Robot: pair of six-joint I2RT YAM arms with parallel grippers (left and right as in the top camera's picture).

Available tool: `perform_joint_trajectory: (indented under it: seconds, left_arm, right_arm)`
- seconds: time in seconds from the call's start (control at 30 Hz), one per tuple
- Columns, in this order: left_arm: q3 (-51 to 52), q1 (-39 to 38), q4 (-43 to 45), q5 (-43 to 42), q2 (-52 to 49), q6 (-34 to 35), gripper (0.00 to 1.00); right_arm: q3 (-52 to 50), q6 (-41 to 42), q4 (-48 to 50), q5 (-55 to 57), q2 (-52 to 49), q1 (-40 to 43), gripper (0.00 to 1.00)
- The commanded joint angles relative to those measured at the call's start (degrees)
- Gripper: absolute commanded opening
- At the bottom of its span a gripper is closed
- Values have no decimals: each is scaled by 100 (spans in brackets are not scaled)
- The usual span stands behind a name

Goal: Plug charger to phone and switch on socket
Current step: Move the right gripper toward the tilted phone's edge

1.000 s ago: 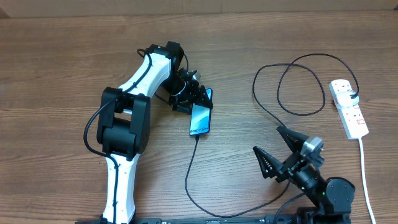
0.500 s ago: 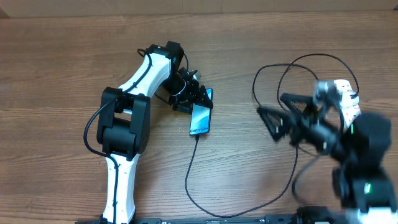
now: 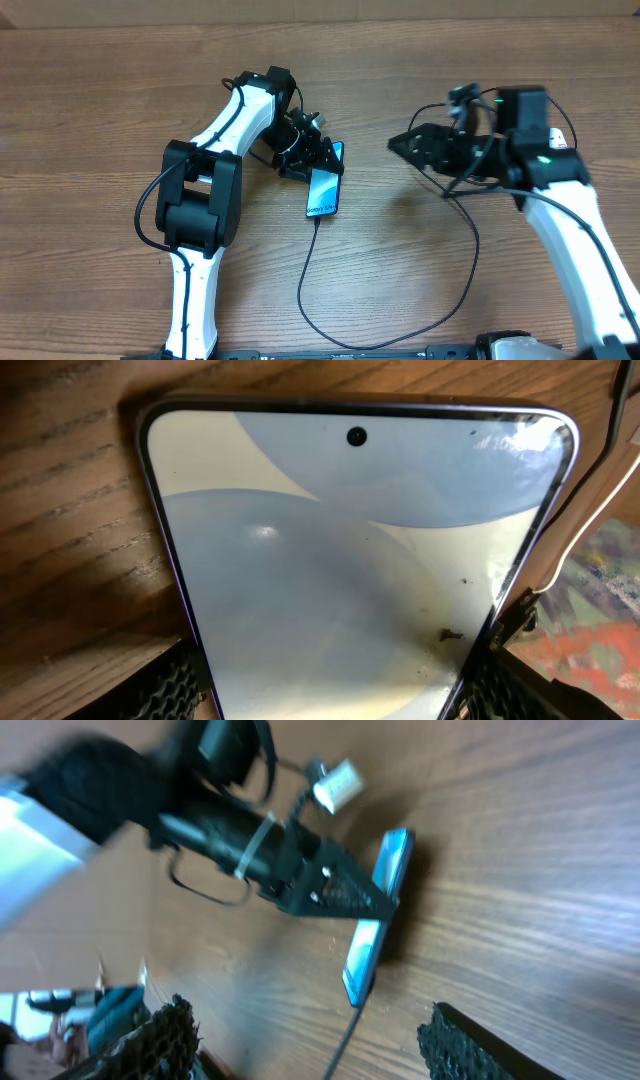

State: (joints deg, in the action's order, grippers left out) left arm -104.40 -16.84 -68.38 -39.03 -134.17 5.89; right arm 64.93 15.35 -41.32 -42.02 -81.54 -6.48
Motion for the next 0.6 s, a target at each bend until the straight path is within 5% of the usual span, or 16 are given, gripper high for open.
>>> perform_joint_trajectory:
  seconds: [0.0,0.57]
  left_arm:
    - [-50,-4,-44,-282,-28,-127,66]
    - [-50,-4,-181,-299,-28,-125,67]
  right_arm:
    - [28,-52,109,310,-374,-442,73]
    - [28,765,1178,1069,-2212,-1891,63]
